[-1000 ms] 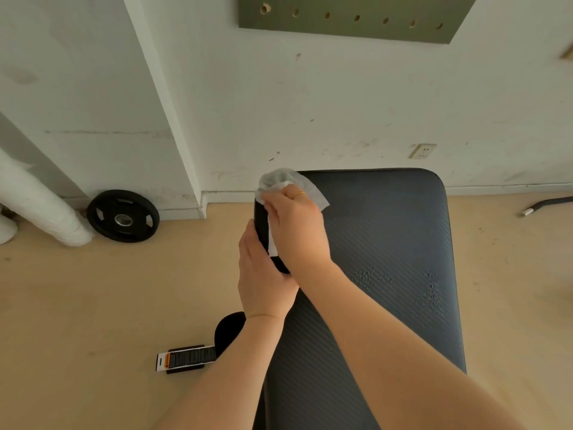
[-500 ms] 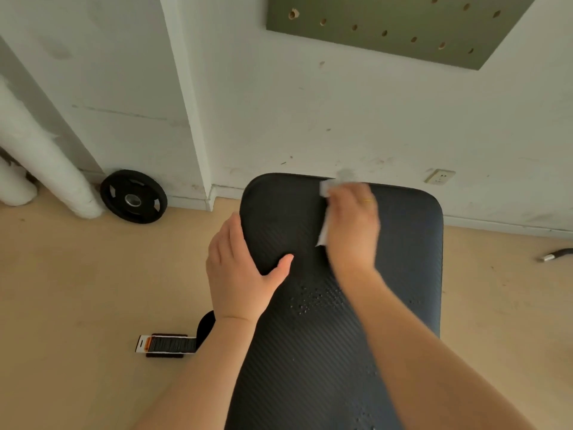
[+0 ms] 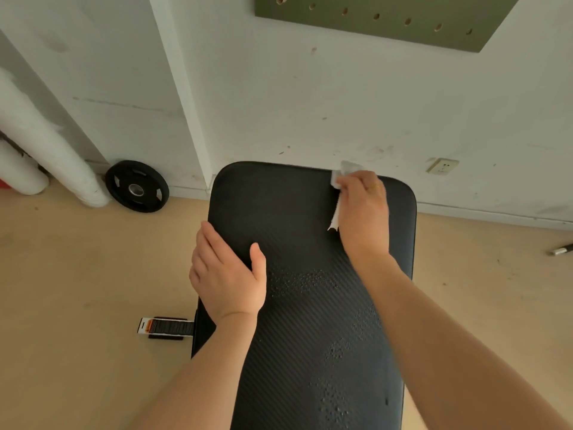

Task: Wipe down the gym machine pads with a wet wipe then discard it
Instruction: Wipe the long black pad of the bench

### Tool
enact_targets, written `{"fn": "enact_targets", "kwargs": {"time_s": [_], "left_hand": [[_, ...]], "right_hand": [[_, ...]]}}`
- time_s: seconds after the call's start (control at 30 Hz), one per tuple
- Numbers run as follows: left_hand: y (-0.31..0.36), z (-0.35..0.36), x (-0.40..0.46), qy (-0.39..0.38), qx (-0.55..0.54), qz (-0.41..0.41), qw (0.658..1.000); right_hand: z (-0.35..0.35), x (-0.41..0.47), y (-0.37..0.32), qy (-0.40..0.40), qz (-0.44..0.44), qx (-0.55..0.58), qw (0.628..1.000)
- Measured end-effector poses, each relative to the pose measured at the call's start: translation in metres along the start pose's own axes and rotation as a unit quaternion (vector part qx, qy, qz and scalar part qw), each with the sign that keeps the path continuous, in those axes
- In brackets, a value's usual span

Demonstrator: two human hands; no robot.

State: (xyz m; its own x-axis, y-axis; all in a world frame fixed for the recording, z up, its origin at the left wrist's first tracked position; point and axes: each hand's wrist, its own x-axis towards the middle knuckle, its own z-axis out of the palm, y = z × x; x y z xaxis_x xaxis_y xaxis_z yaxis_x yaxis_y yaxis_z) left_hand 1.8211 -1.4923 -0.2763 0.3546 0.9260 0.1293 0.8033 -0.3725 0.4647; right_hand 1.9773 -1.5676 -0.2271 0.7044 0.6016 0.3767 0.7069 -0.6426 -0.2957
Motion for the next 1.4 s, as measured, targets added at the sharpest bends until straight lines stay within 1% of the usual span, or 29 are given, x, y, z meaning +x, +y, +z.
{"fn": "enact_targets", "kwargs": {"time_s": [0.03, 0.07, 0.13, 0.17, 0.2, 0.23, 0.3, 0.33, 0.37, 0.43, 0.53, 0.57, 0.67, 0.73, 0.77, 0.8, 0.83, 0.9, 0.97, 1.0, 1.03, 1.07, 1.13, 1.2, 1.3, 1.33, 1.4], "left_hand": [[0.001, 0.0, 0.0, 0.0, 0.002, 0.001, 1.0], [0.001, 0.0, 0.001, 0.0, 0.004, -0.001, 1.0], [0.001, 0.001, 0.002, 0.003, 0.008, -0.005, 1.0], [0.001, 0.001, 0.002, 0.005, 0.01, -0.004, 1.0], [0.001, 0.002, 0.002, 0.006, 0.012, -0.003, 1.0], [0.001, 0.002, 0.001, 0.006, 0.011, -0.003, 1.0], [0.002, 0.001, 0.001, 0.003, 0.008, -0.008, 1.0], [0.002, 0.001, 0.001, 0.001, 0.01, -0.008, 1.0], [0.003, 0.0, 0.001, -0.001, 0.01, -0.009, 1.0], [0.003, -0.002, 0.002, -0.006, 0.01, -0.011, 1.0], [0.002, -0.002, 0.002, -0.009, 0.007, -0.012, 1.0], [0.002, -0.001, 0.001, -0.008, 0.006, -0.012, 1.0], [0.002, -0.001, 0.001, -0.008, 0.008, -0.01, 1.0], [0.002, -0.001, 0.001, -0.005, 0.011, -0.011, 1.0], [0.003, -0.001, 0.0, -0.004, 0.012, -0.013, 1.0], [0.003, -0.001, 0.0, -0.003, 0.012, -0.013, 1.0], [0.003, -0.001, 0.0, -0.004, 0.012, -0.013, 1.0], [0.003, -0.001, -0.001, -0.005, 0.012, -0.01, 1.0], [0.004, -0.002, -0.001, -0.001, 0.012, -0.011, 1.0], [0.004, -0.002, -0.001, -0.001, 0.011, -0.012, 1.0], [0.004, -0.002, -0.001, -0.002, 0.01, -0.011, 1.0], [0.005, -0.002, 0.0, 0.0, 0.01, -0.01, 1.0], [0.004, -0.002, 0.0, 0.004, 0.011, -0.009, 1.0], [0.003, -0.001, 0.0, 0.005, 0.011, -0.009, 1.0], [0.004, -0.001, 0.0, 0.001, 0.008, -0.017, 1.0], [0.004, -0.001, 0.0, -0.001, 0.008, -0.018, 1.0], [0.004, -0.001, 0.0, -0.002, 0.009, -0.017, 1.0]], "right_hand": [[0.005, -0.001, 0.0, 0.024, 0.035, 0.041, 0.998], [0.008, 0.0, -0.008, 0.025, 0.07, 0.059, 0.995], [0.012, -0.001, -0.037, 0.058, 0.067, 0.07, 0.994], [0.013, -0.002, -0.053, 0.061, 0.044, 0.098, 0.992], [0.016, -0.006, -0.066, 0.042, 0.004, 0.151, 0.988], [0.023, -0.014, -0.079, -0.006, -0.037, 0.181, 0.983], [0.027, -0.022, -0.082, -0.048, -0.124, 0.136, 0.982], [0.026, -0.022, -0.076, -0.052, -0.128, 0.154, 0.978], [0.022, -0.02, -0.067, -0.033, -0.127, 0.161, 0.978], [0.011, -0.013, -0.031, 0.008, -0.082, 0.094, 0.992], [-0.009, -0.011, 0.024, 0.044, 0.044, 0.05, 0.997], [-0.014, -0.011, 0.034, 0.042, 0.091, 0.059, 0.993], [-0.017, -0.011, 0.042, 0.038, 0.168, 0.101, 0.98], [-0.014, -0.011, 0.02, 0.048, 0.185, 0.119, 0.974], [-0.012, -0.013, 0.004, 0.044, 0.178, 0.128, 0.975], [-0.005, -0.017, -0.013, 0.034, 0.141, 0.146, 0.979], [0.003, -0.025, -0.025, 0.009, 0.109, 0.199, 0.974], [0.012, -0.037, -0.042, -0.032, 0.039, 0.194, 0.98], [0.009, -0.037, -0.038, -0.033, 0.003, 0.197, 0.98], [0.003, -0.031, -0.03, -0.001, 0.01, 0.206, 0.978], [-0.004, -0.024, -0.016, 0.024, 0.041, 0.21, 0.977], [-0.011, -0.016, 0.0, 0.038, 0.1, 0.214, 0.971], [-0.027, -0.006, 0.033, 0.053, 0.19, 0.213, 0.957], [-0.032, -0.006, 0.051, 0.057, 0.254, 0.232, 0.937], [-0.026, -0.012, 0.054, 0.069, 0.275, 0.239, 0.929], [-0.022, -0.012, 0.043, 0.07, 0.268, 0.234, 0.932], [-0.014, -0.019, 0.011, 0.04, 0.257, 0.247, 0.933]]}}
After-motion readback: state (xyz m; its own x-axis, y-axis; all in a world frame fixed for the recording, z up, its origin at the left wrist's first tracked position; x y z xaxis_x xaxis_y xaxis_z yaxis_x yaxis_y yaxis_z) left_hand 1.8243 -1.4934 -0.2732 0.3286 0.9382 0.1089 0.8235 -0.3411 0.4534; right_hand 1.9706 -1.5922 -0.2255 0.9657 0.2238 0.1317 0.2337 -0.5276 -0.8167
